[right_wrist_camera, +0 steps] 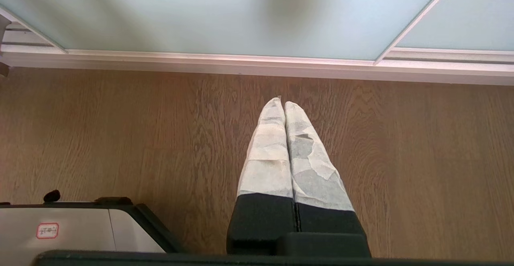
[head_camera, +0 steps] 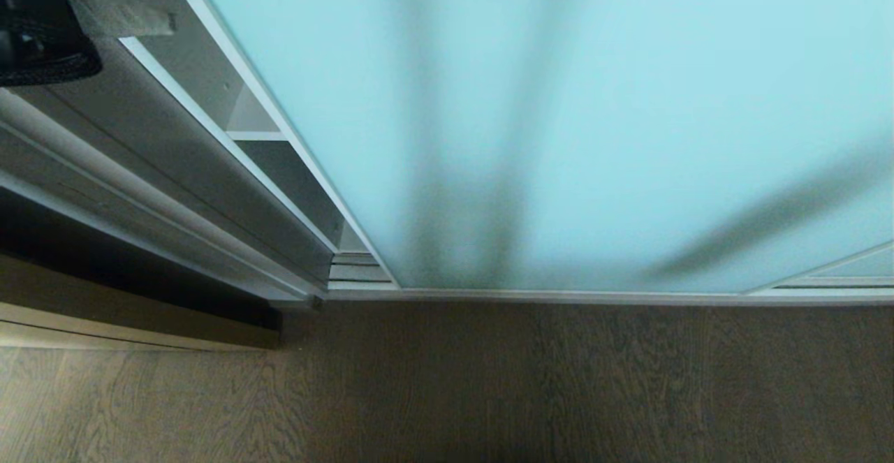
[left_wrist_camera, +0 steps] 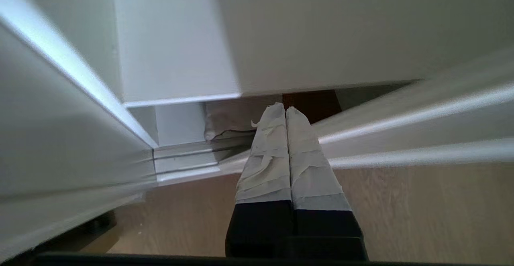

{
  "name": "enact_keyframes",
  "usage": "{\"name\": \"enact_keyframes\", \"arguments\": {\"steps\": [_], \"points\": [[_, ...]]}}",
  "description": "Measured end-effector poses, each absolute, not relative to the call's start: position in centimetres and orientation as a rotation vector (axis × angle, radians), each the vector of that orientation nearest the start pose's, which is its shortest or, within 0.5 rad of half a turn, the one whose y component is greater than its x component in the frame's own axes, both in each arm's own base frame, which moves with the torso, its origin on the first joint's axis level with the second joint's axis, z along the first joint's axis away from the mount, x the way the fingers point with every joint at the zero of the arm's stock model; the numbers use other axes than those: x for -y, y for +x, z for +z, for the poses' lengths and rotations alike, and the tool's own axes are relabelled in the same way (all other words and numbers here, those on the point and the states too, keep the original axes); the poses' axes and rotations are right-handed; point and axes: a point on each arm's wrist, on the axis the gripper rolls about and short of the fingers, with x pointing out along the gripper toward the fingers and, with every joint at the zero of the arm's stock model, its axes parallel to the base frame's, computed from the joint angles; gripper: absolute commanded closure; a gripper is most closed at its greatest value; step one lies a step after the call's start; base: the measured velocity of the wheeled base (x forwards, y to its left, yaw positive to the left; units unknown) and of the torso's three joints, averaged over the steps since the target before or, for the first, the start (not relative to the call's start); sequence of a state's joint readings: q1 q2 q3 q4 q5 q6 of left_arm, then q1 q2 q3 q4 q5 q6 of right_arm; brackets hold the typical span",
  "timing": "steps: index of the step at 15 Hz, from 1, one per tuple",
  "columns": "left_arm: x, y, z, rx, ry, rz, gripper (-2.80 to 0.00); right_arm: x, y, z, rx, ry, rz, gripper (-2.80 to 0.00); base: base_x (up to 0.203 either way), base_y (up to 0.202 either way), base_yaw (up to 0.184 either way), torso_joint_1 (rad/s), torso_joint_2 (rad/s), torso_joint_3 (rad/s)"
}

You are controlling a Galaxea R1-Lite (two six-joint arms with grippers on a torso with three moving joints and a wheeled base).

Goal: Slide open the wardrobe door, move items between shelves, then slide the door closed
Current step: Open the door

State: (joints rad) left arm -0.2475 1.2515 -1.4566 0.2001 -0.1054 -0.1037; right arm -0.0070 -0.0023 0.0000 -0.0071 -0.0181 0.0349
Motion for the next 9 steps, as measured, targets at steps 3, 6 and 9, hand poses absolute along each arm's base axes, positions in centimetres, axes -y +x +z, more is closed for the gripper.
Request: {"name": "enact_keyframes", "arguments": {"steps": [3,6,9], "points": [[5.0,17.3,39.4,0.006,-0.097,-0.351,0.00,0.0,-2.3,7.6,0.010,0.036,-0.025,0.00,0.000,0.000,0.000,0.000,0.00,0.000],[5.6,18.5,39.2,-0.005,-0.090,-0.357,0.00,0.0,-2.3,7.6,0.010,0.035,-0.025,0.00,0.000,0.000,0.000,0.000,0.00,0.000],[6.2,19.7,39.5,0.052,-0.084,-0.334,0.00,0.0,-2.3,7.6,0.010,0.036,-0.025,0.00,0.000,0.000,0.000,0.000,0.00,0.000]]}}
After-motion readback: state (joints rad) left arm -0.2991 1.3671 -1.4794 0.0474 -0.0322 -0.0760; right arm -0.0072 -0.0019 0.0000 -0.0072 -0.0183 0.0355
